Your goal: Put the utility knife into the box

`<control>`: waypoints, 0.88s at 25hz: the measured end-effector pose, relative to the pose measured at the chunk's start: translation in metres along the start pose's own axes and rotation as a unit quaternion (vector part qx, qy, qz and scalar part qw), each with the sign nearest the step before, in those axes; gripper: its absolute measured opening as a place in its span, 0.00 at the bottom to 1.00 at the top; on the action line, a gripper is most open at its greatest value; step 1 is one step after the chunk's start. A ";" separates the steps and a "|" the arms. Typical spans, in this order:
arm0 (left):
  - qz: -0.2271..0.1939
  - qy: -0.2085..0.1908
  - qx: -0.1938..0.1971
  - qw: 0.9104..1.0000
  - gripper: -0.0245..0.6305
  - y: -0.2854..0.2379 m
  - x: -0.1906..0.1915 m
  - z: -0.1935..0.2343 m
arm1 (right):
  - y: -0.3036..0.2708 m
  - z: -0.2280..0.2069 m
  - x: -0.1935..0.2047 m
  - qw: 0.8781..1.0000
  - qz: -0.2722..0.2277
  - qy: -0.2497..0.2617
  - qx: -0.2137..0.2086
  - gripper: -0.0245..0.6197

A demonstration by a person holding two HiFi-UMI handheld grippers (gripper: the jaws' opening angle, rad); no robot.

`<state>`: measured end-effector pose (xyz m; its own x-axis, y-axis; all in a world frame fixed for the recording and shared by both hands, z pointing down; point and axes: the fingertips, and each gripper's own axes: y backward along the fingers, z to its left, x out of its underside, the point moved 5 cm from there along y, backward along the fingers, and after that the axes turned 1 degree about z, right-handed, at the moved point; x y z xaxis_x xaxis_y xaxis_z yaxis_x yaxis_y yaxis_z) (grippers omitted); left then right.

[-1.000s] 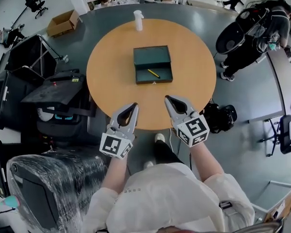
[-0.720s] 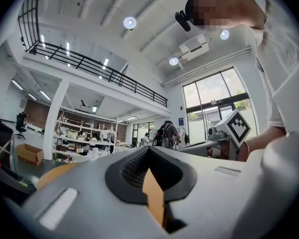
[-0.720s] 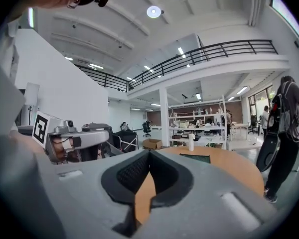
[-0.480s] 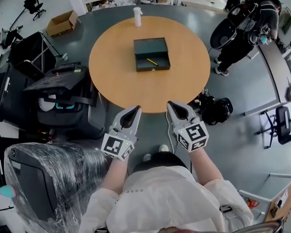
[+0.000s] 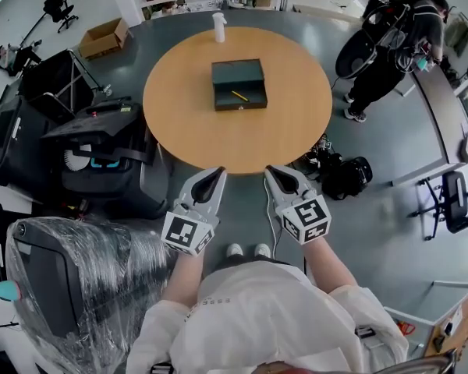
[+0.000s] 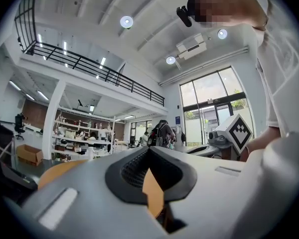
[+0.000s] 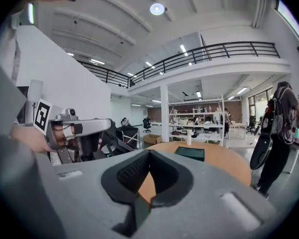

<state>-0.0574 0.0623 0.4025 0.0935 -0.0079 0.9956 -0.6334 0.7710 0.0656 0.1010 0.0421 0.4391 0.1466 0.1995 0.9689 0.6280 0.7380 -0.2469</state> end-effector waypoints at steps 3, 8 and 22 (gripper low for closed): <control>-0.005 -0.015 -0.002 1.000 0.06 -0.001 -0.001 -0.014 | 0.010 -0.004 0.001 1.000 0.001 0.001 -0.006 0.03; -0.008 -0.021 -0.007 1.000 0.06 -0.001 -0.006 -0.027 | 0.017 -0.009 -0.001 1.000 -0.002 0.010 -0.011 0.03; -0.009 -0.037 -0.005 0.999 0.06 -0.008 -0.008 -0.036 | 0.017 -0.009 -0.004 0.999 -0.004 0.018 -0.032 0.03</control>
<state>-0.0253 0.0795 0.3915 0.0473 -0.0698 0.9964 -0.6244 0.7765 0.0840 0.1184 0.0481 0.4306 0.1691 0.1694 0.9709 0.6763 0.6967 -0.2394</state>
